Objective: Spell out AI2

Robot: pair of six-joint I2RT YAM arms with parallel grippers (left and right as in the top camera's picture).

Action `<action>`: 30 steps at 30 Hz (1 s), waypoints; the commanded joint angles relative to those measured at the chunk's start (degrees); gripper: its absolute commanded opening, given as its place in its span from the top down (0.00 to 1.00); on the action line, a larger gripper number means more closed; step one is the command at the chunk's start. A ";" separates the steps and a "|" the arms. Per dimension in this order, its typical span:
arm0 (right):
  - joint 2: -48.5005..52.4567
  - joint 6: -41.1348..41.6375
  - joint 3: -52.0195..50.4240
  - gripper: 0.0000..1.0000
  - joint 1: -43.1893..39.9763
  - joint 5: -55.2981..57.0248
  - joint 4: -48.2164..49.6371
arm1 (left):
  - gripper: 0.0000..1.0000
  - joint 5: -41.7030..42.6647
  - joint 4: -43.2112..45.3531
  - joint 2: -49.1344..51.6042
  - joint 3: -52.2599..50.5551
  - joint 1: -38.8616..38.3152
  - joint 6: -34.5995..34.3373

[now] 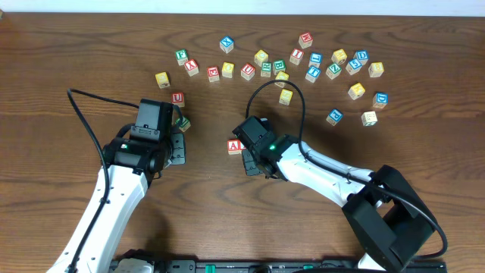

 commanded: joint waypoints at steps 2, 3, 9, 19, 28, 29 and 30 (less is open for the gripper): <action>0.20 0.85 -0.28 0.99 -0.04 1.31 0.13 | 0.92 -0.94 -0.02 0.26 1.49 0.28 0.11; 0.20 0.83 -0.28 0.99 -0.04 1.33 0.13 | 0.92 -0.94 -0.02 0.26 1.49 0.28 0.11; 0.20 0.42 -0.28 0.99 -0.02 1.51 0.44 | 0.92 -0.94 -0.02 0.26 1.49 0.28 0.11; 0.20 -0.02 -0.28 0.99 -0.02 1.53 0.96 | 0.92 -0.94 -0.02 0.26 1.49 0.28 0.11; 0.20 -0.46 -0.28 0.99 -0.02 1.75 1.40 | 0.92 -0.94 -0.02 0.26 1.49 0.28 0.11; 0.20 -0.46 -0.28 0.99 -0.02 1.77 1.42 | 0.92 -0.94 -0.04 0.26 1.49 0.28 0.11; 0.20 -0.46 -0.28 0.98 -0.02 1.84 1.44 | 0.92 -0.94 -0.04 0.26 1.49 0.28 0.11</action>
